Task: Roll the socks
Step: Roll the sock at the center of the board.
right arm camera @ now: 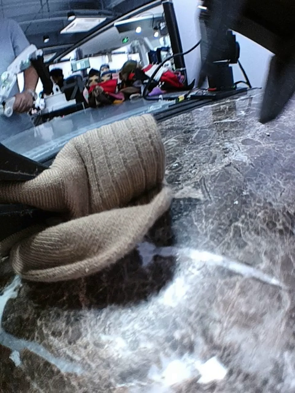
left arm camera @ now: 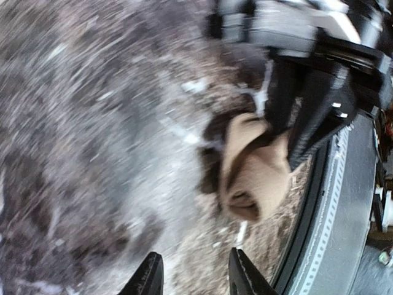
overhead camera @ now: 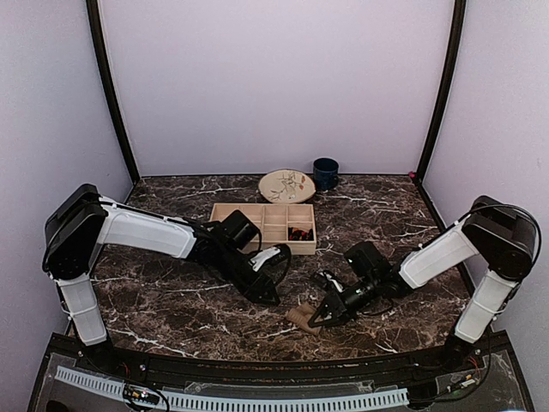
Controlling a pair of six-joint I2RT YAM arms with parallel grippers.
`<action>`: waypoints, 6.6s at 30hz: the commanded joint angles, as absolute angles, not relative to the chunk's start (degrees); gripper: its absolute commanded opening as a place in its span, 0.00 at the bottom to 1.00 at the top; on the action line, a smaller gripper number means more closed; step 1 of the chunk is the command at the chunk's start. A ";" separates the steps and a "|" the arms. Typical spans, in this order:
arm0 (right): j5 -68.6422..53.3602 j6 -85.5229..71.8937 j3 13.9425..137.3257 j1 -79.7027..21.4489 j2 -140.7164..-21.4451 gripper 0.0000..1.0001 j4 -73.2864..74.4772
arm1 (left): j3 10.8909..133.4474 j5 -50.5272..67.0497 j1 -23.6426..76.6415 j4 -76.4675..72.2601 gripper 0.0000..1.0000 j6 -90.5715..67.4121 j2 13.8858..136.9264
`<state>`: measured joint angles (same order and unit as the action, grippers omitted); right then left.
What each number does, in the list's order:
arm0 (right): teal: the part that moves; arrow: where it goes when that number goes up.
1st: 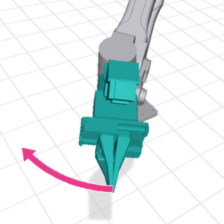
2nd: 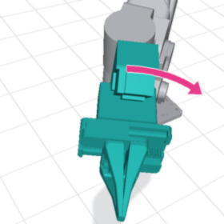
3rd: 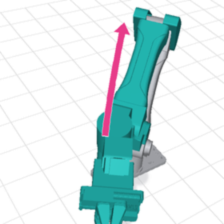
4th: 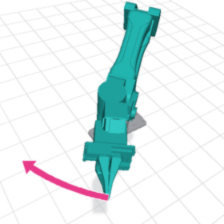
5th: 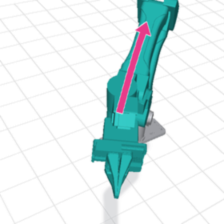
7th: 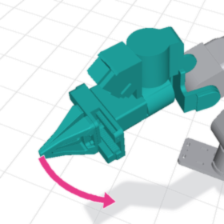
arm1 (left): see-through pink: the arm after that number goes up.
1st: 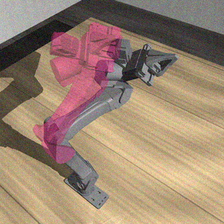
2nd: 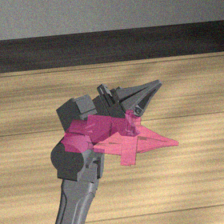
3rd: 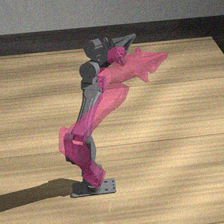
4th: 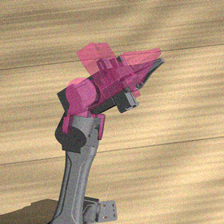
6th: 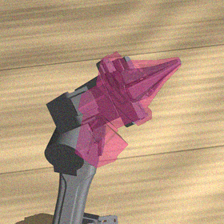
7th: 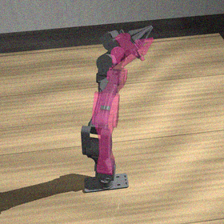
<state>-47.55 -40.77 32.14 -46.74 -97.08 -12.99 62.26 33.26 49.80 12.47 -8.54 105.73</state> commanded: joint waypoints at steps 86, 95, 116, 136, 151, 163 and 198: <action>-60.91 -64.95 23.93 -39.20 -106.79 0.00 -31.91 | 66.02 -0.39 75.31 10.49 0.43 14.24 101.90; -61.54 -64.58 25.41 -39.20 -106.71 0.00 -31.28 | 68.71 -1.70 75.31 9.21 0.44 14.24 106.49; -63.49 -65.13 24.87 -39.20 -107.58 0.00 -34.35 | 71.46 -3.43 75.32 8.84 0.44 13.50 111.28; -65.16 -60.38 25.79 -39.21 -111.41 0.00 -30.88 | 72.43 -11.39 75.39 3.14 0.51 17.94 117.35; -63.38 -57.03 25.92 -39.20 -111.22 0.04 -25.04 | 69.23 -4.95 76.40 -1.15 0.34 17.66 120.28; -56.23 -49.61 26.49 -39.05 -105.47 1.00 -12.92 | 74.26 3.67 76.67 4.97 0.24 14.70 125.00; -38.82 -37.19 26.25 -30.13 -95.18 1.00 10.07 | 61.93 2.14 74.09 5.99 0.18 4.73 116.60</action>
<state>-62.98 -38.48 28.53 -31.92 -92.79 -1.15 67.11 2.39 74.63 -7.05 5.87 115.98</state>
